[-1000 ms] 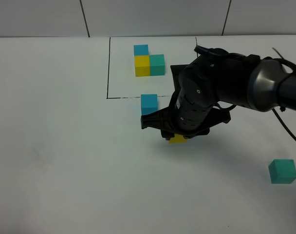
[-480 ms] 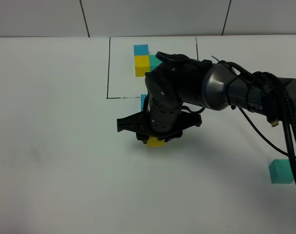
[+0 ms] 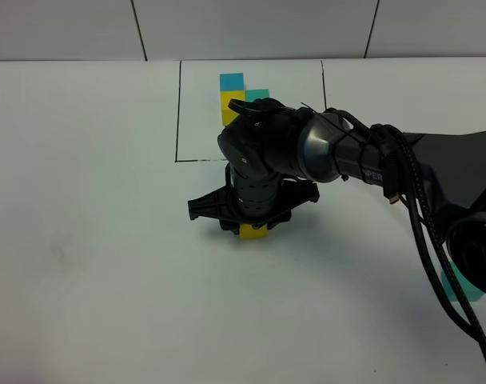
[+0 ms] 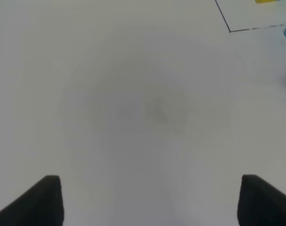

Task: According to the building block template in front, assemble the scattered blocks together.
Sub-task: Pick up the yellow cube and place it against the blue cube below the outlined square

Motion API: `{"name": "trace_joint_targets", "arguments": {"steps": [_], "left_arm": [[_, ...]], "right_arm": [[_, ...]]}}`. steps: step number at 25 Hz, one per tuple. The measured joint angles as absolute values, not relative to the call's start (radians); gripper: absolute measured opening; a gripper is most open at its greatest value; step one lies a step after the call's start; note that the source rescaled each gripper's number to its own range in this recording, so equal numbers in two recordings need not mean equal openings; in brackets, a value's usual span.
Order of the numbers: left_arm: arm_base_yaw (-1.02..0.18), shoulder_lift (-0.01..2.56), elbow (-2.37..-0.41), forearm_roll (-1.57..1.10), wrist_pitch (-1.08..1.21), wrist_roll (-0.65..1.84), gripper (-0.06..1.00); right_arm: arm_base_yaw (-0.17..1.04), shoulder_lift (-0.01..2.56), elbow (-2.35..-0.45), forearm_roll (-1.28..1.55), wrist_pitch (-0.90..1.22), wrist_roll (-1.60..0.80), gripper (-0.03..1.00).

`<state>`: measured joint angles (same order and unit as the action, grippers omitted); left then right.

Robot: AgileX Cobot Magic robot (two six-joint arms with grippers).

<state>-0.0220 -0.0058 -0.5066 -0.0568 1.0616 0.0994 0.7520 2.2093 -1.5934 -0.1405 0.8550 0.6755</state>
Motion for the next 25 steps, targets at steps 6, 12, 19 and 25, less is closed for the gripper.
{"name": "trace_joint_targets", "arguments": {"steps": [6, 12, 19, 25], "left_arm": [[-0.022, -0.006, -0.507, -0.057, 1.062, 0.1, 0.87], [-0.022, -0.006, -0.507, -0.057, 1.062, 0.1, 0.87], [-0.022, -0.006, -0.507, -0.057, 1.062, 0.1, 0.87], [-0.022, -0.006, -0.507, -0.057, 1.062, 0.1, 0.87]], "right_arm": [[0.752, 2.228, -1.604, -0.168, 0.846, 0.716, 0.01], [0.752, 2.232, -1.606, -0.171, 0.829, 0.745, 0.01], [0.752, 2.232, -1.606, -0.173, 0.826, 0.746, 0.01], [0.752, 2.234, -1.606, -0.189, 0.8, 0.752, 0.01]]}}
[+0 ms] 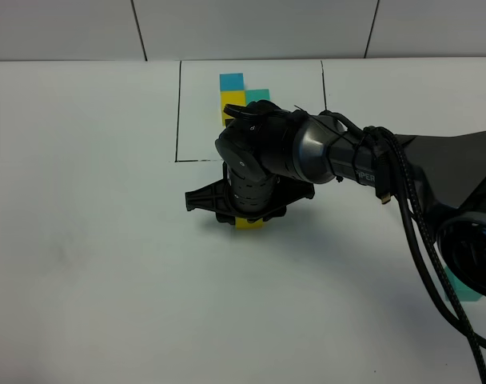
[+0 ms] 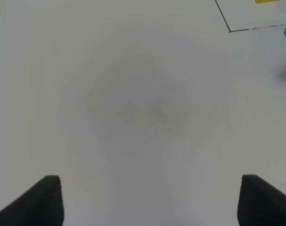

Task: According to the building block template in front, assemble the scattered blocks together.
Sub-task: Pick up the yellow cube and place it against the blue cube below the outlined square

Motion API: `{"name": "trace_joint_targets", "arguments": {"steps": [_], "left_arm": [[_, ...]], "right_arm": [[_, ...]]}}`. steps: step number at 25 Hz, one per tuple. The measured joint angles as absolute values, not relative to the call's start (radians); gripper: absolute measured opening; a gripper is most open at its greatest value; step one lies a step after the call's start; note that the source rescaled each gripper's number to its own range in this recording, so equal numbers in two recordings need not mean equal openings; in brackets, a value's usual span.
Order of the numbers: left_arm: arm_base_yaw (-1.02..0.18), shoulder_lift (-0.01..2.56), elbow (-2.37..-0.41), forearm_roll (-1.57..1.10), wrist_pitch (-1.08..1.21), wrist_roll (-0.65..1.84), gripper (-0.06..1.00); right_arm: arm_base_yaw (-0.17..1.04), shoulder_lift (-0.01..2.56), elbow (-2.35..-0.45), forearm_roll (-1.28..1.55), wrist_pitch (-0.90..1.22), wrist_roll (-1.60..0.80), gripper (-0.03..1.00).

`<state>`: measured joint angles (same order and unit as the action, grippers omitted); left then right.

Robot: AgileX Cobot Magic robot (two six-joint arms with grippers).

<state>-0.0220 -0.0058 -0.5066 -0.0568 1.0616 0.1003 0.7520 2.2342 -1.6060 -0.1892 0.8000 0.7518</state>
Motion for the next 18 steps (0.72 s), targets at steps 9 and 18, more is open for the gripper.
{"name": "trace_joint_targets", "arguments": {"steps": [9, 18], "left_arm": [[-0.022, -0.006, -0.507, -0.057, 1.062, 0.1, 0.87], [-0.022, -0.006, -0.507, -0.057, 1.062, 0.1, 0.87]], "right_arm": [[0.752, 2.244, -1.621, -0.209, 0.79, 0.753, 0.01], [0.752, 2.246, -1.621, -0.245, 0.757, 0.758, 0.01]]}}
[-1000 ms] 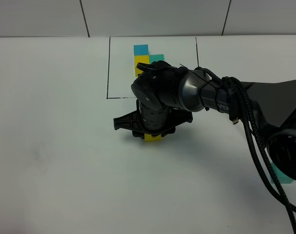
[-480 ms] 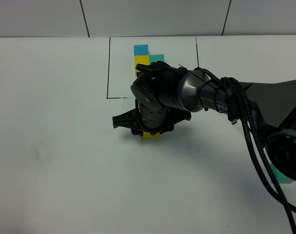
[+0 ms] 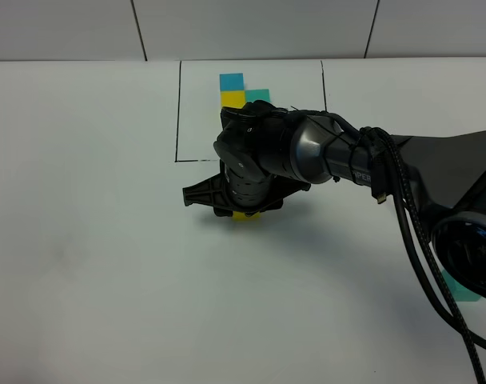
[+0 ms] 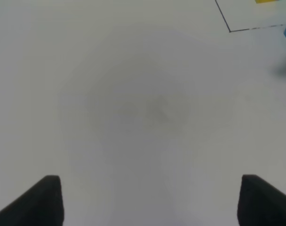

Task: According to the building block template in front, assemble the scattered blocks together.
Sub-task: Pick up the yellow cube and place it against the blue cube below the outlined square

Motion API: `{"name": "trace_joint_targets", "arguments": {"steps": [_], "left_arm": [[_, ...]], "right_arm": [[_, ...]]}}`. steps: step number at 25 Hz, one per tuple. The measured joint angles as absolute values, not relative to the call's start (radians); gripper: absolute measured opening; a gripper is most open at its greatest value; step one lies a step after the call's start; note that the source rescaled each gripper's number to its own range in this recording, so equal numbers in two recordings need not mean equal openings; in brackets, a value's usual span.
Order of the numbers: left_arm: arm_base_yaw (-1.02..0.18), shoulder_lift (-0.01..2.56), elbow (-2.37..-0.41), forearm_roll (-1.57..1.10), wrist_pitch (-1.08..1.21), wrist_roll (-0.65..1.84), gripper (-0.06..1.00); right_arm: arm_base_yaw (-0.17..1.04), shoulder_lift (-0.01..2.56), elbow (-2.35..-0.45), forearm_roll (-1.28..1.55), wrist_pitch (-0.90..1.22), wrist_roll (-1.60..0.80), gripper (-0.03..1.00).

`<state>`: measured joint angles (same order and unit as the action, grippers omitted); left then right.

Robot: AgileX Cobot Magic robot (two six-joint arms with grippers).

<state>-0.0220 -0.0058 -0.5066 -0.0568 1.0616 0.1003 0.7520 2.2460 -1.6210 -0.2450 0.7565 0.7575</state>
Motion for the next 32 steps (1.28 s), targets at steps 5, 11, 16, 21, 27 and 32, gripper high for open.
{"name": "trace_joint_targets", "arguments": {"steps": [5, 11, 16, 21, 27, 32], "left_arm": [[-0.022, -0.006, -0.507, -0.057, 1.062, 0.1, 0.87], [-0.022, -0.006, -0.507, -0.057, 1.062, 0.1, 0.87], [-0.022, -0.006, -0.507, -0.057, 1.062, 0.1, 0.87], [-0.022, -0.006, -0.507, -0.057, 1.062, 0.1, 0.87], [-0.022, -0.006, -0.507, -0.057, 1.062, 0.1, 0.87], [-0.022, -0.006, -0.507, -0.057, 1.062, 0.1, 0.87]], "right_arm": [[0.752, 2.251, -1.621, -0.287, 0.749, 0.8, 0.01], [0.752, 2.256, -1.622, -0.289, 0.749, 0.806, 0.01], [0.752, 2.256, -1.623, -0.289, 0.749, 0.81, 0.01], [0.752, 2.256, -1.624, -0.277, 0.749, 0.834, 0.01], [0.751, 2.256, -1.624, -0.272, 0.749, 0.848, 0.01], [0.751, 2.256, -1.625, -0.257, 0.749, 0.861, 0.01]]}}
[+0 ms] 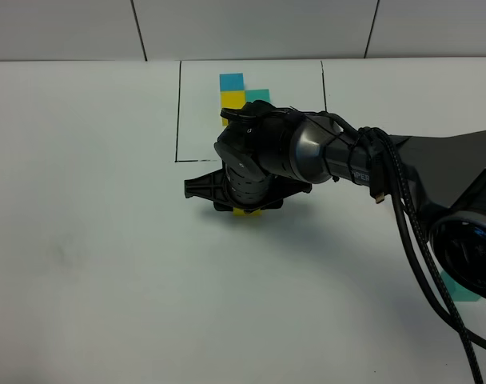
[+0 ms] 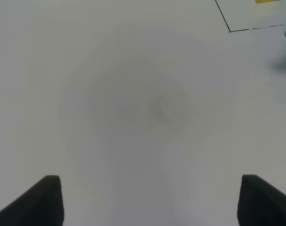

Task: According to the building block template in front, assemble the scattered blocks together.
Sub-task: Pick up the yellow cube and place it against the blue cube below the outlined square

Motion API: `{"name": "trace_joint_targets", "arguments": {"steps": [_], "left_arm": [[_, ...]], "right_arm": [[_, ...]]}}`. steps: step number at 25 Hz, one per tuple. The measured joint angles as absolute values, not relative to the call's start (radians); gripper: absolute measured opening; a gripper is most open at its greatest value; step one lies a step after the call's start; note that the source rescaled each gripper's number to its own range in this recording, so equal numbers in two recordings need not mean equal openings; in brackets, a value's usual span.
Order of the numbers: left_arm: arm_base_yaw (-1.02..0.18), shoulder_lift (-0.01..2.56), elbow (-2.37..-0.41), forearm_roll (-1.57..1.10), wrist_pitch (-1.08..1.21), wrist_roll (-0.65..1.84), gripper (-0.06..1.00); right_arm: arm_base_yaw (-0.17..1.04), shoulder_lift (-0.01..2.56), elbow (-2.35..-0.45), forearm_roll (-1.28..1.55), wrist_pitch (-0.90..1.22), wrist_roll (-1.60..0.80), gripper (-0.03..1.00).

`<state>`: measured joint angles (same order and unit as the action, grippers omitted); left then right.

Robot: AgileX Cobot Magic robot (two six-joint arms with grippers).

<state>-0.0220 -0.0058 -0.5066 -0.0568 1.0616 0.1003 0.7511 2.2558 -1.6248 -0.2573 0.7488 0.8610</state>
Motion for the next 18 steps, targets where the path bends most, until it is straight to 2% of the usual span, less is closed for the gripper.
{"name": "trace_joint_targets", "arguments": {"steps": [18], "left_arm": [[-0.022, -0.006, -0.507, -0.057, 1.062, 0.099, 0.87]], "right_arm": [[0.751, 2.255, -1.631, -0.235, 0.751, 0.875, 0.01]]}}
